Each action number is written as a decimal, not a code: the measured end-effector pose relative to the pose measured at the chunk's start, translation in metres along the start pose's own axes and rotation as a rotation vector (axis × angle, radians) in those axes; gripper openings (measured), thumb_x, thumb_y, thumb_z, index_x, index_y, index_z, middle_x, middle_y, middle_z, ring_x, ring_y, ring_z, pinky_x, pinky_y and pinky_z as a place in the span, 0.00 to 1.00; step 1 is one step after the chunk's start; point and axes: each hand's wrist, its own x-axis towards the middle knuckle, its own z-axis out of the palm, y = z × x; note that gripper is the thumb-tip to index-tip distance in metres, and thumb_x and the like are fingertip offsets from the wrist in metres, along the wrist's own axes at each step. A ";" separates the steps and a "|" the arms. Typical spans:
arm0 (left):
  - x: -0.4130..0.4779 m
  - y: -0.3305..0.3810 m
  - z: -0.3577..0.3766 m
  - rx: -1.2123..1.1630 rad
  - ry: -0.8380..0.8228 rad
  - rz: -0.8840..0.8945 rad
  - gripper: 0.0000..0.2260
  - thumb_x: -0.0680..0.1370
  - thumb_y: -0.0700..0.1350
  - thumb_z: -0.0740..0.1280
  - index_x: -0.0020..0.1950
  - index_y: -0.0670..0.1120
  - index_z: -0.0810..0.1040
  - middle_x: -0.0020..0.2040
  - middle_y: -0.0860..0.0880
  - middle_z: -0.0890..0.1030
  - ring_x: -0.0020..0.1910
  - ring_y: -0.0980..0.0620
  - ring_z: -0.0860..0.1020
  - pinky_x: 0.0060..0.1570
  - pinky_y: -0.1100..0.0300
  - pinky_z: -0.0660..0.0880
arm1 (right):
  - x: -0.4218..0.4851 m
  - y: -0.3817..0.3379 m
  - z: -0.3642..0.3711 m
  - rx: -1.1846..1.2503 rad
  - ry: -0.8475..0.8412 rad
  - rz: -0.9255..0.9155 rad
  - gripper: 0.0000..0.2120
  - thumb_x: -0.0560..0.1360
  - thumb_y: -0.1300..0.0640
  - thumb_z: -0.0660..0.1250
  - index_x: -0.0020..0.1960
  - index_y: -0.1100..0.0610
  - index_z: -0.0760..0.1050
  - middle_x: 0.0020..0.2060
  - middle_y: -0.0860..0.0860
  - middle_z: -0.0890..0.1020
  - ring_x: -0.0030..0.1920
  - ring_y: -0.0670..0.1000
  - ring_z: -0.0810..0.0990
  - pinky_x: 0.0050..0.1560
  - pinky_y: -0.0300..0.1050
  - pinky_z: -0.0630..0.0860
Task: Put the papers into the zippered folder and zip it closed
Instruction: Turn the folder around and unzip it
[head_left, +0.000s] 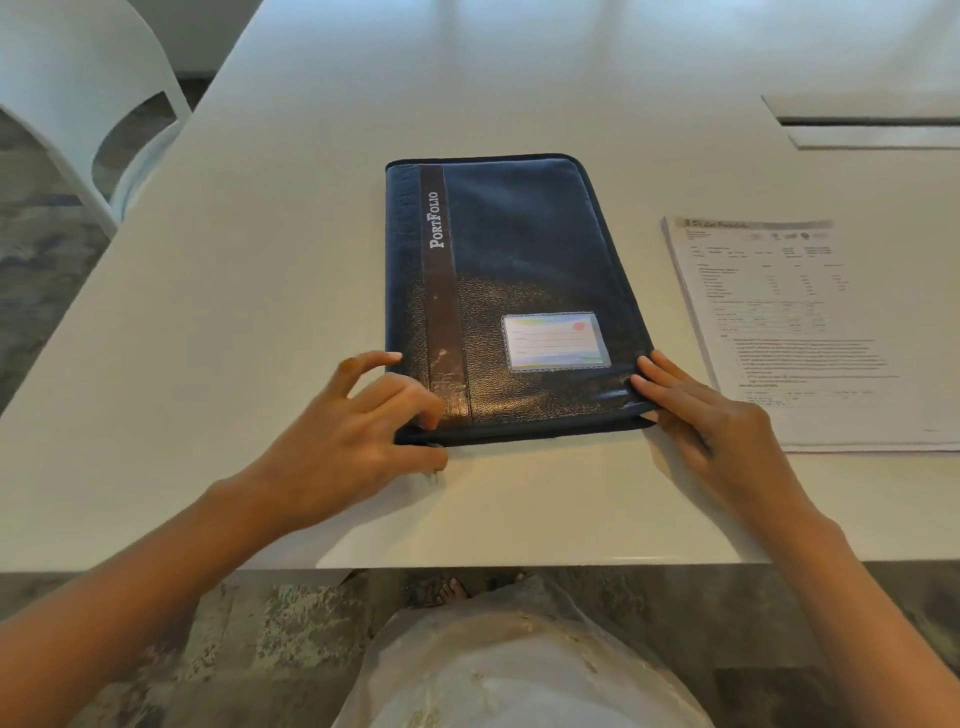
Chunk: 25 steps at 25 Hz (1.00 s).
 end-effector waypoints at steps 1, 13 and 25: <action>-0.005 -0.003 -0.003 0.012 -0.031 -0.006 0.16 0.65 0.43 0.78 0.49 0.55 0.82 0.52 0.44 0.80 0.55 0.45 0.73 0.67 0.44 0.60 | 0.000 0.000 0.000 -0.007 0.002 -0.002 0.21 0.73 0.65 0.68 0.66 0.60 0.74 0.66 0.56 0.75 0.69 0.56 0.71 0.68 0.39 0.66; -0.049 -0.020 -0.011 -0.084 -0.126 -0.111 0.08 0.72 0.54 0.71 0.50 0.57 0.84 0.53 0.46 0.81 0.53 0.45 0.76 0.61 0.45 0.69 | 0.000 -0.005 -0.002 -0.036 -0.036 0.011 0.22 0.72 0.68 0.70 0.66 0.60 0.74 0.66 0.56 0.75 0.69 0.57 0.70 0.69 0.28 0.59; 0.029 0.011 0.008 -0.278 -0.022 -0.357 0.28 0.74 0.67 0.62 0.65 0.48 0.75 0.64 0.48 0.75 0.62 0.49 0.71 0.65 0.49 0.67 | 0.011 -0.029 -0.005 0.228 0.201 0.496 0.17 0.79 0.57 0.64 0.67 0.53 0.74 0.60 0.51 0.80 0.56 0.51 0.79 0.54 0.39 0.74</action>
